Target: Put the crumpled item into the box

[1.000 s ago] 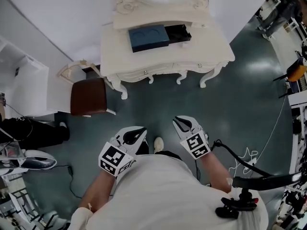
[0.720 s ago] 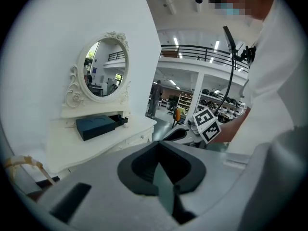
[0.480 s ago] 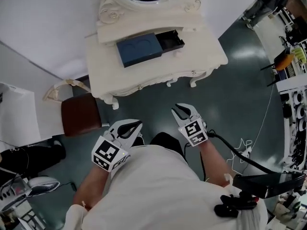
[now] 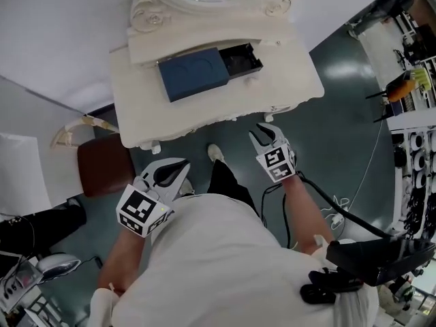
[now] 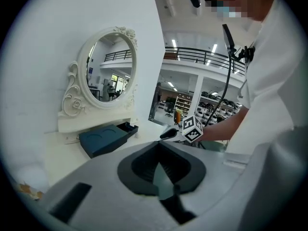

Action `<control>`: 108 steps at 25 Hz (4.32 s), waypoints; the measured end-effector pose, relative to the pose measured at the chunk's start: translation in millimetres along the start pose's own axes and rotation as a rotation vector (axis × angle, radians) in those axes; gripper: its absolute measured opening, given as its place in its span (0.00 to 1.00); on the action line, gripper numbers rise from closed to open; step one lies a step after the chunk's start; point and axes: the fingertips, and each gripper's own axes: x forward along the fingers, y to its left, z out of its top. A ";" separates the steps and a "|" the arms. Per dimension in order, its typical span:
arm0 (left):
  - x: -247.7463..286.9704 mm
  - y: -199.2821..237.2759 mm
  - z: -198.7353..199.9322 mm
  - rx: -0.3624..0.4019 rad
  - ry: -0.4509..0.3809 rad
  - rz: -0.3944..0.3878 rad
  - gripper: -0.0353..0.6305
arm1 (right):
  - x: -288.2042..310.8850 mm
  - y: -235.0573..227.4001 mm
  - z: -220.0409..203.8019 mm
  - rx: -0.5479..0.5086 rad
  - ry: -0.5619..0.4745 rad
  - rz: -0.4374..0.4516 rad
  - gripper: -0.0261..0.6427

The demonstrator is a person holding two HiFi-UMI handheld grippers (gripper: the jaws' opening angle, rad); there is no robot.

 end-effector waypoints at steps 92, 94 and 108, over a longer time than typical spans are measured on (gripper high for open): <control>145.2 138.0 104.7 -0.156 0.005 0.387 0.06 | 285.9 -218.7 45.0 -0.405 0.244 0.235 0.32; 141.1 136.4 103.3 -0.154 0.004 0.380 0.06 | 281.1 -218.2 47.2 -0.387 0.239 0.228 0.33; 86.7 107.6 82.1 -0.101 -0.015 0.282 0.06 | 190.0 -182.0 76.9 -0.266 0.125 0.066 0.19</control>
